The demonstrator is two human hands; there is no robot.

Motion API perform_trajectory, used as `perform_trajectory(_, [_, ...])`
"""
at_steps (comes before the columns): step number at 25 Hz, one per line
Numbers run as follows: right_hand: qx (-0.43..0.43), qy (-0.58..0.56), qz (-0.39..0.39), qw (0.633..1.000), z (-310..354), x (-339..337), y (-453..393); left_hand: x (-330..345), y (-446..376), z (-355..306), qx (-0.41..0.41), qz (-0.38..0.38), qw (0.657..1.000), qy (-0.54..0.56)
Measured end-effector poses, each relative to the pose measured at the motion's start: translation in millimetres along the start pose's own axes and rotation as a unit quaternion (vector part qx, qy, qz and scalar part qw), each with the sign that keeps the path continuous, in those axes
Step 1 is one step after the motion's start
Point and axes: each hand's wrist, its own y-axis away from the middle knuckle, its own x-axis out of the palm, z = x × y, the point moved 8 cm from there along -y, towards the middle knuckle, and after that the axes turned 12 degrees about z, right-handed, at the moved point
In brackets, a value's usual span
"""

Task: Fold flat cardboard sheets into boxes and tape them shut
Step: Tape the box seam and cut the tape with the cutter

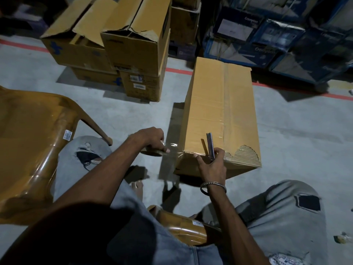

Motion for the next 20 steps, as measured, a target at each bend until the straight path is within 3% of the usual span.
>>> perform_trajectory(3, [0.041,-0.129,0.067,0.989,-2.2,2.2,7.4,-1.5,6.6,-0.9,0.011,0.023,0.999,0.036])
perform_trajectory(8, [0.128,-0.378,0.226,0.889,5.4,41.3,50.2,-3.1,13.0,-12.4,0.063,0.068,0.991,0.094])
perform_trajectory(12, [0.138,-0.435,0.307,0.835,15.1,69.3,79.0,-2.1,14.2,-17.0,0.079,0.095,0.989,0.088])
perform_trajectory(15, [0.134,-0.381,0.313,0.860,17.5,76.3,86.5,-1.6,14.3,-19.4,0.079,0.095,0.989,0.086])
perform_trajectory(20, [0.087,-0.172,0.295,0.936,22.5,70.6,90.0,-0.5,11.5,-25.3,0.088,0.084,0.985,0.120])
